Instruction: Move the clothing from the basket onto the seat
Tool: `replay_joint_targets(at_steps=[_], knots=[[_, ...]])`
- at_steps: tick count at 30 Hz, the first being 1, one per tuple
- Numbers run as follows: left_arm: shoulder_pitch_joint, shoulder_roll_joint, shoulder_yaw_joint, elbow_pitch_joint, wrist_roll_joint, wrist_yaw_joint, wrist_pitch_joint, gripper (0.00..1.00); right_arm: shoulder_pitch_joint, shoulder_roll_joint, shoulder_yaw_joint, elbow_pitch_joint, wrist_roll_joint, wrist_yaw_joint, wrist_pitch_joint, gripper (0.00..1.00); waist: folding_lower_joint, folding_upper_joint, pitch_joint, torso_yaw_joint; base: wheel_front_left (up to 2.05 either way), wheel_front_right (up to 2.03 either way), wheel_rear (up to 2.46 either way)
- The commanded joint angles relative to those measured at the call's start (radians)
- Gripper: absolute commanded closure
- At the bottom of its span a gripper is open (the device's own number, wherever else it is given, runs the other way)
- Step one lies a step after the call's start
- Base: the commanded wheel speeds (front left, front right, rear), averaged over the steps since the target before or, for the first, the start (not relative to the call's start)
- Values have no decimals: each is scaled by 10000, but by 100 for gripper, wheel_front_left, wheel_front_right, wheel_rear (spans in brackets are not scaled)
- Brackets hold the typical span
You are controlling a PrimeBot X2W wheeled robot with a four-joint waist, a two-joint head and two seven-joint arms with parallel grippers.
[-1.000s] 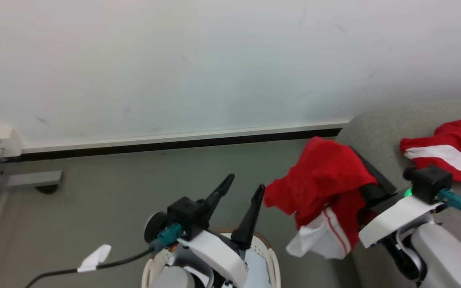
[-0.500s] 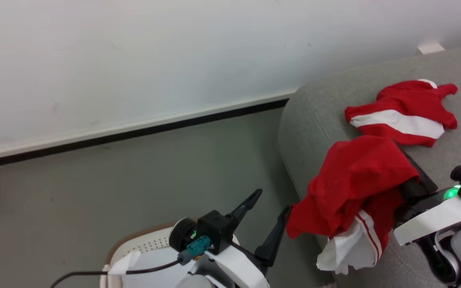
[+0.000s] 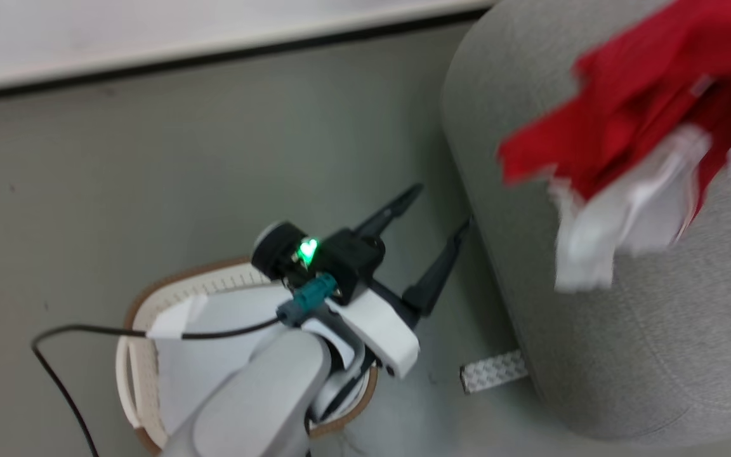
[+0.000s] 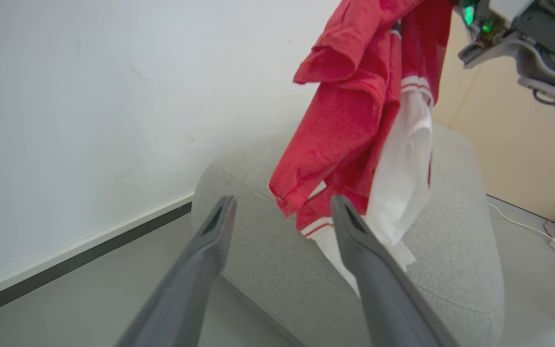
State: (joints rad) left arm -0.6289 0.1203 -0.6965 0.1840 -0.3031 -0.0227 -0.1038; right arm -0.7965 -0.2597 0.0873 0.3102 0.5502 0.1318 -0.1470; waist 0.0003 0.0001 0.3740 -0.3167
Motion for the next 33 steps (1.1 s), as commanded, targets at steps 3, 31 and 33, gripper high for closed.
replay_joint_targets(at_steps=[3,31,33], knots=[[-717,194,215,-183,266,-19,68,0,-1906,188,-1684,617,-556,-22,206,100,-3,-1,2028,508,0,0,0],[-415,701,567,211,-98,414,-638,0,-1612,333,-7988,4902,-6927,-24,-1179,0,-3,-1,2284,704,0,0,0],[-248,750,619,264,-152,450,-745,0,-1234,421,-7726,4601,-6880,-24,-1179,0,-3,-1,2022,703,0,0,0]])
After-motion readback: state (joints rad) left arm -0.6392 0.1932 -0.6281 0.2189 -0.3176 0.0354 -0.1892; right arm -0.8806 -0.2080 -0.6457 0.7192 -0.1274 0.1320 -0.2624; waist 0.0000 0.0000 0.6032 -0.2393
